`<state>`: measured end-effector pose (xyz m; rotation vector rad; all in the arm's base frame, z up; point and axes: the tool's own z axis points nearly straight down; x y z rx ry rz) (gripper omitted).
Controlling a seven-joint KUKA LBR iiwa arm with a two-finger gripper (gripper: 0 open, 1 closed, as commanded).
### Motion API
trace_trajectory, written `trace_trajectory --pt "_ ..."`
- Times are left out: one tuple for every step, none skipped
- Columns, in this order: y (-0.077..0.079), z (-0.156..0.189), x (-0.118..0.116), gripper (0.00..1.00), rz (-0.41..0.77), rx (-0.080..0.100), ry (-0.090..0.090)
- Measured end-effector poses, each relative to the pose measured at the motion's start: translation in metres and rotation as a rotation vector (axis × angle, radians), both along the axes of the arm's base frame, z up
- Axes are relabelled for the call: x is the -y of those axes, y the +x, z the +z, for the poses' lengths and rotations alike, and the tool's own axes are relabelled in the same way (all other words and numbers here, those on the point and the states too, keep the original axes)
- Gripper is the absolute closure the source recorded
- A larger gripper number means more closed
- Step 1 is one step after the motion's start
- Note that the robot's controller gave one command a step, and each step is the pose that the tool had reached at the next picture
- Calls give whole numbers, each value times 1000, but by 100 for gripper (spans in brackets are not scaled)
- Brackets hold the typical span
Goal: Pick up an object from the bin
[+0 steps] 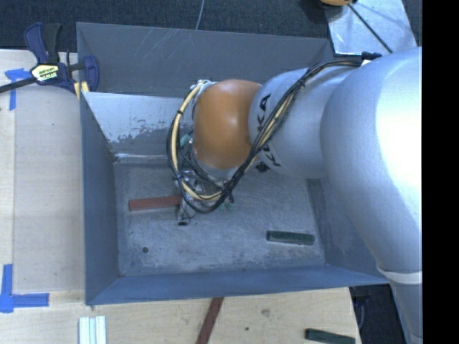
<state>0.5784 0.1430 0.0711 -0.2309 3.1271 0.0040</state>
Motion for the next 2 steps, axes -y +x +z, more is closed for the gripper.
trace_trajectory --pt "0 0 0 100 -1 0 0" --pt "-40 153 -17 100 1 -2 -2"
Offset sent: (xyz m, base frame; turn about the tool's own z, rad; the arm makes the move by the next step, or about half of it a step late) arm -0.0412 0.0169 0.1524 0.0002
